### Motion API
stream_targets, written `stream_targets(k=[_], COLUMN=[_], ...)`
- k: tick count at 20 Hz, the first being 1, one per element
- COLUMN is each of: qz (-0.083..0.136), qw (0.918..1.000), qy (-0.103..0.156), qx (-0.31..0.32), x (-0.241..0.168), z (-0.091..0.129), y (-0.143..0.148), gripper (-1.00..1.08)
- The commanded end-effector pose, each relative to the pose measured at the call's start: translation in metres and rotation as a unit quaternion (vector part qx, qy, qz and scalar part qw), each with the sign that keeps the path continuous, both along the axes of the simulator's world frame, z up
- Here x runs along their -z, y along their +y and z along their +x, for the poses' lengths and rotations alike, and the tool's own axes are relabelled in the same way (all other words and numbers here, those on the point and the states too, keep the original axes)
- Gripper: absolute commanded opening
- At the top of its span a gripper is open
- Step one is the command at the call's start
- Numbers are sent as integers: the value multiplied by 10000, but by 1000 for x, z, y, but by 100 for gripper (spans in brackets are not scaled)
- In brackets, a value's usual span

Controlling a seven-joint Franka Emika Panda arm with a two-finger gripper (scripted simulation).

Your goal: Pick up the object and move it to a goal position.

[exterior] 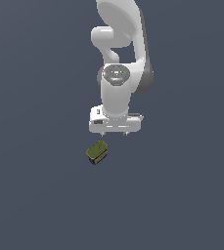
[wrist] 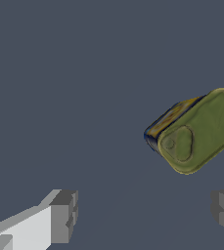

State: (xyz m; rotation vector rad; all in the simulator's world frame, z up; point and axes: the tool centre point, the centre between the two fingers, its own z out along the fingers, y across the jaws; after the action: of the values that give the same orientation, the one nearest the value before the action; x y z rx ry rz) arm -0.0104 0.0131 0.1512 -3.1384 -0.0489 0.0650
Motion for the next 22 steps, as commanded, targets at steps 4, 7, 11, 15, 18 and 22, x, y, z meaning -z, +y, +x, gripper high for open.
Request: stream_targets(k=[4, 7, 11, 15, 18, 22], qz=[-1, -1, 0, 1, 2, 4], qw=[10000, 9999, 9998, 9998, 9996, 9986], qy=[-32, -116, -153, -147, -148, -148], qx=[24, 87, 116, 141, 248, 508], x=[-5, -19, -25, -24, -22, -18], z=[2, 8, 11, 11, 12, 14], y=[0, 1, 1, 0, -1, -6], gripper=[100, 100, 100, 100, 100, 100])
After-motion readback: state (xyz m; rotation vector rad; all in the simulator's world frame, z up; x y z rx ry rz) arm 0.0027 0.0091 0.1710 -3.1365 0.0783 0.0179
